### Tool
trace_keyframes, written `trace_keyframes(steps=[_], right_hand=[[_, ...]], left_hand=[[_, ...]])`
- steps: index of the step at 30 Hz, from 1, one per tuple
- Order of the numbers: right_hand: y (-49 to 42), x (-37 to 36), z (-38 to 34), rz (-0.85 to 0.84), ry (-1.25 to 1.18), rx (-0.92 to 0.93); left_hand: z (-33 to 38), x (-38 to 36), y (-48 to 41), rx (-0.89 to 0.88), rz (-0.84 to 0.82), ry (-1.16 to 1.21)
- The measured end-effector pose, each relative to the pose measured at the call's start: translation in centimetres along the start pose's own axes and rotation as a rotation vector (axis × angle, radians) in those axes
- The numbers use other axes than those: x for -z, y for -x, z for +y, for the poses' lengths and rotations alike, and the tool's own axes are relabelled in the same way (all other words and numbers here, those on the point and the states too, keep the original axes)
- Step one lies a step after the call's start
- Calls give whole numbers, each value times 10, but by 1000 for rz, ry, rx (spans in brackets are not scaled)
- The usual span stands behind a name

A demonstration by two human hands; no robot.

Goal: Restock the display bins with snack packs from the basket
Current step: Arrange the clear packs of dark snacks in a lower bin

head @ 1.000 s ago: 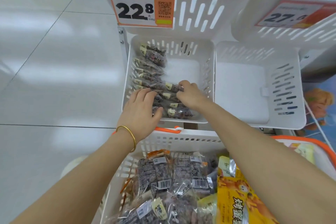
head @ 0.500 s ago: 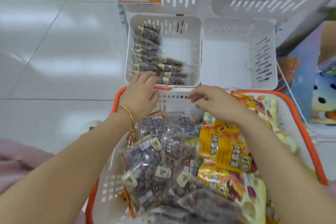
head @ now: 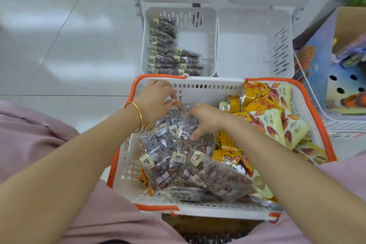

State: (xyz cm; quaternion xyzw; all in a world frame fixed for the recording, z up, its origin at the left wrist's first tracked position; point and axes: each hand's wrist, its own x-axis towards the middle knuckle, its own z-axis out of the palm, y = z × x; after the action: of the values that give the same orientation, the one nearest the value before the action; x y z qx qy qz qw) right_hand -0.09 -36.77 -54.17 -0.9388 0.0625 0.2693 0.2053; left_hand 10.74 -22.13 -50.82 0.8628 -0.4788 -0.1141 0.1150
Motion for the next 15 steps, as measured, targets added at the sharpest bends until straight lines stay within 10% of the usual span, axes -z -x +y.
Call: trace_keyframes(steps=[6,12,15], right_hand=[[26,5,20,125,-360,19],[47,13,42,392,-931,-19],[42,8,40,524,-1135,-49]], left_hand=[[2,-11,-4,20,-110,84],[23,2,-8,306,-321,982],[23,-2,-10,289,-314,938]])
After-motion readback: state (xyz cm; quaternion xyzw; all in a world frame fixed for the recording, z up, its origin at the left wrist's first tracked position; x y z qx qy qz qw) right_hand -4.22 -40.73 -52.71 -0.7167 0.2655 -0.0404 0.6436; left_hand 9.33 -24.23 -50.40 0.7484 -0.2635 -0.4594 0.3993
